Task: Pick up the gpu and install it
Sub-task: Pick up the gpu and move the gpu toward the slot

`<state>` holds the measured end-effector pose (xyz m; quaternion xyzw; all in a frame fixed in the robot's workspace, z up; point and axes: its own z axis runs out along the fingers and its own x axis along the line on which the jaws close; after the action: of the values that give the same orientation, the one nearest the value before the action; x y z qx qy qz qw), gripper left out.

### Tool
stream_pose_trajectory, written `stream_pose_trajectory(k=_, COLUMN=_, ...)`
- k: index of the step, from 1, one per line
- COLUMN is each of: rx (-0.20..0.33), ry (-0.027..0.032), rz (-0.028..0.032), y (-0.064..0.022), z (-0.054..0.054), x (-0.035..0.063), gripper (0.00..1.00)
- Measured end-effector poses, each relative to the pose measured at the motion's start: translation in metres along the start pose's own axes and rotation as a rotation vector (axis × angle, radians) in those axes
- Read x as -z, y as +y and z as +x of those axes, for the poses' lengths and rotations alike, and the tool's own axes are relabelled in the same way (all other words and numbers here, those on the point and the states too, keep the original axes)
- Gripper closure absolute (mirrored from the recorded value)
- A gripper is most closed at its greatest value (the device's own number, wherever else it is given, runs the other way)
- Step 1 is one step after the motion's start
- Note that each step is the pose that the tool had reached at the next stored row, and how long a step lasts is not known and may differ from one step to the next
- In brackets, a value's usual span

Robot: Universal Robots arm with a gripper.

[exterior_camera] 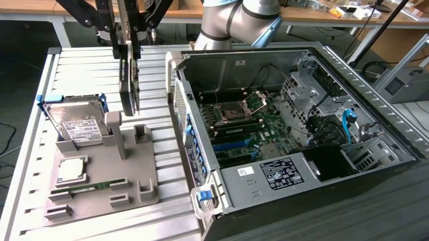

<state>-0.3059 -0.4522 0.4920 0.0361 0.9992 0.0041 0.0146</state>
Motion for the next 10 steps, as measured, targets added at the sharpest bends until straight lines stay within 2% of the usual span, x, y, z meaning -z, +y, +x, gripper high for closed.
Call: stream_pose_trajectory(k=10, rx=0.000, ry=0.0000, rz=0.0000, y=0.0001, z=-0.0002, x=0.0068, gripper=0.73)
